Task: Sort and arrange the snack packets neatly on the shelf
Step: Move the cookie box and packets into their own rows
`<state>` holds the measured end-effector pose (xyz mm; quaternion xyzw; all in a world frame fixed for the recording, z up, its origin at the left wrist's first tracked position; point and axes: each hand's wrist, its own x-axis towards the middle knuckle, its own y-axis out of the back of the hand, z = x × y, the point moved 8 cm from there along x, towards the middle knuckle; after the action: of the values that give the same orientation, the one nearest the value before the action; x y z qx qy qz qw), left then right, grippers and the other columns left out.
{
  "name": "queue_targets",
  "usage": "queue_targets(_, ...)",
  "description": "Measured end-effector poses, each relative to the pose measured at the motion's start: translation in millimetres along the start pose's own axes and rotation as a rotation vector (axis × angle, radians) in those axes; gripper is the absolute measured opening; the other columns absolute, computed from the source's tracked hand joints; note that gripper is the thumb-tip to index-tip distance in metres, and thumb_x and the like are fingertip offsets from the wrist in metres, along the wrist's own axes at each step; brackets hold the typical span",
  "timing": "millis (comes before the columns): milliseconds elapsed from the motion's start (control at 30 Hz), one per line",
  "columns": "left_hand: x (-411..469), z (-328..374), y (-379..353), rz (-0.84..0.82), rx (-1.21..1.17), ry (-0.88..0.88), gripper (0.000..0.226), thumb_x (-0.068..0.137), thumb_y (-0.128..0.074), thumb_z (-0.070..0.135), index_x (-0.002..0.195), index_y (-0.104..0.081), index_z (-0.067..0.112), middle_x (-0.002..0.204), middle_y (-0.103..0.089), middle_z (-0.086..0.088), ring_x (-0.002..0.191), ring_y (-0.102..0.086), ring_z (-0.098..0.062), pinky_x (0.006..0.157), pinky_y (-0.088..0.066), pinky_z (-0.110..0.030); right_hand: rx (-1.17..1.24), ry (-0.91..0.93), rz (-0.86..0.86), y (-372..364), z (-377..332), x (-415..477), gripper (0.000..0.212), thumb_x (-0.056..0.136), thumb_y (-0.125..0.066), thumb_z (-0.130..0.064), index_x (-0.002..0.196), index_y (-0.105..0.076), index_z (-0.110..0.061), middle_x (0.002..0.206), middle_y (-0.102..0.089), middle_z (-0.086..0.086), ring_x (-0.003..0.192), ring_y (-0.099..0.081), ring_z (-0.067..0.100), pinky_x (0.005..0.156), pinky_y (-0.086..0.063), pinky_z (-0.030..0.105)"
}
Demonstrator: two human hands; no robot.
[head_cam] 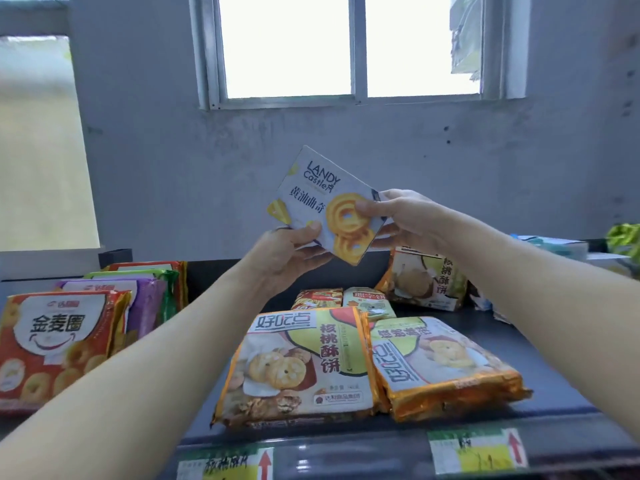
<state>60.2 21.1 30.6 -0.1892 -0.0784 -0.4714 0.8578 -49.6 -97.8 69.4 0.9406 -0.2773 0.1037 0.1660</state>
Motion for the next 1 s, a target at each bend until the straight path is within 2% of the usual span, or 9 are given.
queue_targets(67, 6, -5, -6, 0.023, 0.001, 0.015, 0.022, 0.089, -0.059, 0.008, 0.111, -0.057, 0.008, 0.116, -0.064, -0.017, 0.096, -0.064, -0.033, 0.083, -0.055, -0.042, -0.058, -0.007, 0.081, 21, 0, -12, 0.022, 0.083, -0.07, -0.025, 0.101, -0.059, -0.016, 0.096, -0.071, 0.005, 0.082, -0.069, 0.02, 0.074, -0.057, 0.035)
queue_targets(167, 14, -12, -14, 0.094, 0.058, 0.036, 0.069, 0.081, -0.069, 0.01, 0.14, -0.033, 0.014, 0.13, -0.053, -0.016, 0.111, -0.055, -0.034, 0.092, -0.051, -0.044, -0.126, -0.032, 0.212, 57, 3, -29, 0.04, 0.08, -0.074, -0.022, 0.113, -0.052, -0.017, 0.104, -0.068, 0.005, 0.082, -0.067, 0.018, 0.066, -0.053, 0.031)
queue_targets(233, 18, -15, -27, 0.1, 0.132, 0.02, 0.079, 0.081, -0.071, 0.011, 0.144, -0.025, 0.017, 0.13, -0.048, -0.013, 0.118, -0.048, -0.032, 0.095, -0.048, -0.043, -0.147, -0.034, 0.279, 82, 2, -41, 0.051, 0.078, -0.076, -0.021, 0.12, -0.048, -0.018, 0.108, -0.064, 0.004, 0.081, -0.065, 0.016, 0.065, -0.053, 0.031)
queue_targets(367, 28, -21, -69, -0.006, 0.241, -0.03, 0.07, 0.082, -0.07, 0.012, 0.141, -0.033, 0.013, 0.128, -0.049, -0.008, 0.111, -0.052, -0.024, 0.096, -0.046, -0.043, -0.213, 0.017, 0.388, 125, -1, -63, 0.058, 0.076, -0.078, -0.02, 0.126, -0.047, -0.021, 0.12, -0.056, 0.003, 0.096, -0.064, 0.023, 0.081, -0.057, 0.04)
queue_targets(467, 36, -29, -100, -0.07, 0.309, -0.046, 0.063, 0.082, -0.07, 0.012, 0.137, -0.038, 0.012, 0.127, -0.054, -0.007, 0.107, -0.055, -0.021, 0.088, -0.048, -0.04, -0.226, 0.056, 0.414, 147, -1, -77, 0.053, 0.079, -0.074, -0.016, 0.123, -0.046, -0.021, 0.116, -0.055, 0.003, 0.091, -0.063, 0.022, 0.087, -0.055, 0.043)
queue_targets(600, 44, -41, -132, -0.097, 0.352, -0.056, 0.057, 0.081, -0.07, 0.013, 0.131, -0.043, 0.012, 0.125, -0.058, -0.009, 0.111, -0.058, -0.024, 0.095, -0.047, -0.045, -0.27, 0.065, 0.424, 176, 2, -91, 0.047, 0.081, -0.073, -0.017, 0.12, -0.048, -0.021, 0.109, -0.057, 0.003, 0.088, -0.062, 0.02, 0.088, -0.053, 0.044)
queue_targets(800, 49, -51, -164, -0.07, 0.392, -0.071, 0.057, 0.08, -0.072, 0.013, 0.129, -0.044, 0.01, 0.118, -0.062, -0.007, 0.1, -0.062, -0.017, 0.07, -0.046, -0.028, -0.265, 0.024, 0.33, 207, 17, -92, 0.053, 0.08, -0.073, -0.017, 0.126, -0.047, -0.019, 0.116, -0.058, 0.005, 0.099, -0.065, 0.025, 0.088, -0.054, 0.042)
queue_targets(900, 49, -60, -171, -0.038, 0.422, -0.046, 0.055, 0.077, -0.073, 0.008, 0.126, -0.047, 0.01, 0.116, -0.064, -0.008, 0.105, -0.062, -0.023, 0.085, -0.051, -0.038, -0.283, -0.014, 0.255, 215, 32, -88, 0.055, 0.08, -0.073, -0.019, 0.128, -0.047, -0.018, 0.115, -0.06, 0.006, 0.101, -0.066, 0.028, 0.089, -0.054, 0.043)
queue_targets(1000, 44, -72, -174, -0.01, 0.449, -0.014, 0.043, 0.076, -0.073, 0.004, 0.112, -0.051, 0.015, 0.105, -0.068, -0.006, 0.104, -0.063, -0.029, 0.098, -0.045, -0.049, -0.306, -0.03, 0.191, 216, 44, -83, 0.049, 0.081, -0.072, -0.02, 0.123, -0.047, -0.019, 0.105, -0.062, 0.001, 0.09, -0.066, 0.02, 0.084, -0.055, 0.038)
